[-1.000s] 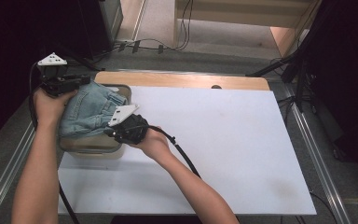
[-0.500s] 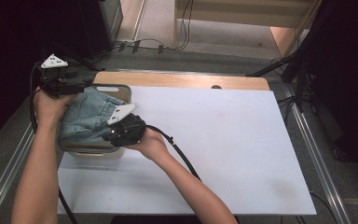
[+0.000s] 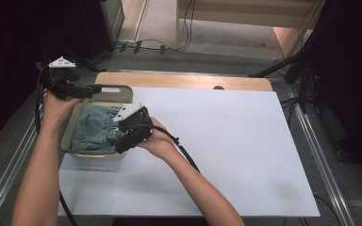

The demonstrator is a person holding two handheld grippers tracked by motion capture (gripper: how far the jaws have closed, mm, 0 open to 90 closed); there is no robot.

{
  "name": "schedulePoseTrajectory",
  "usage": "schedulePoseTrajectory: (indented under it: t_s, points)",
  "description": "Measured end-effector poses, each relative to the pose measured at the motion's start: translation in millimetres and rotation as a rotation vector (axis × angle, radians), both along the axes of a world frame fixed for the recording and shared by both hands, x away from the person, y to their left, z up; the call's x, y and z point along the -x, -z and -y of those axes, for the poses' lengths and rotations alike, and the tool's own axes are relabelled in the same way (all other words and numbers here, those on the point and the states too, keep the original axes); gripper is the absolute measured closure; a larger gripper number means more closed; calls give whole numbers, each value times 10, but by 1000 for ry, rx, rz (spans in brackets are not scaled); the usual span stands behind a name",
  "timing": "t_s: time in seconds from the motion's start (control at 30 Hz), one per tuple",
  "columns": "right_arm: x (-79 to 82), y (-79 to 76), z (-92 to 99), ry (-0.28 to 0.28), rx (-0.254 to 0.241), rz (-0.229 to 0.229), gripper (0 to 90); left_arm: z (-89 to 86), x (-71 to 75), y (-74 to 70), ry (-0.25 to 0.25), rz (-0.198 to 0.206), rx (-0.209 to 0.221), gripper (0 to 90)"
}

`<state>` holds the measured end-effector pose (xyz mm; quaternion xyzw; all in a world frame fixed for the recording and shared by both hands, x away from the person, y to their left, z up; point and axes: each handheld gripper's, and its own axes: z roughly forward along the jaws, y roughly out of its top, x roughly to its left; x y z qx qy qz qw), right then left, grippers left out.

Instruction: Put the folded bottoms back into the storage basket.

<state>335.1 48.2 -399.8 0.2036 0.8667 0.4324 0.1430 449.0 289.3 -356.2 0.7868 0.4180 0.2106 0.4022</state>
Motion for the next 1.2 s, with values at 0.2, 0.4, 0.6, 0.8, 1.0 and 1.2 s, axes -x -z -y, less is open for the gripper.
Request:
schedulePoseTrajectory:
  t_s: [0.2,0.4,0.6,0.8,1.0,1.2]
  points:
    - [6,-3,63,-5,-13,-11,3,36,35,-15,24,-7,-2,0]
    - [26,-27,153,-4,-27,-21,3,137,111,-19,61,-2,-8,0]
    - [77,-84,278,-9,-30,-17,3,270,204,-36,105,13,0,0]
    - [108,-125,439,9,-53,-13,3,371,296,-39,143,15,31,0]
    - [141,-112,635,24,-54,-20,2,479,389,-20,175,7,41,0]
    - [174,-119,833,47,-71,-16,3,548,483,1,198,-3,43,0]
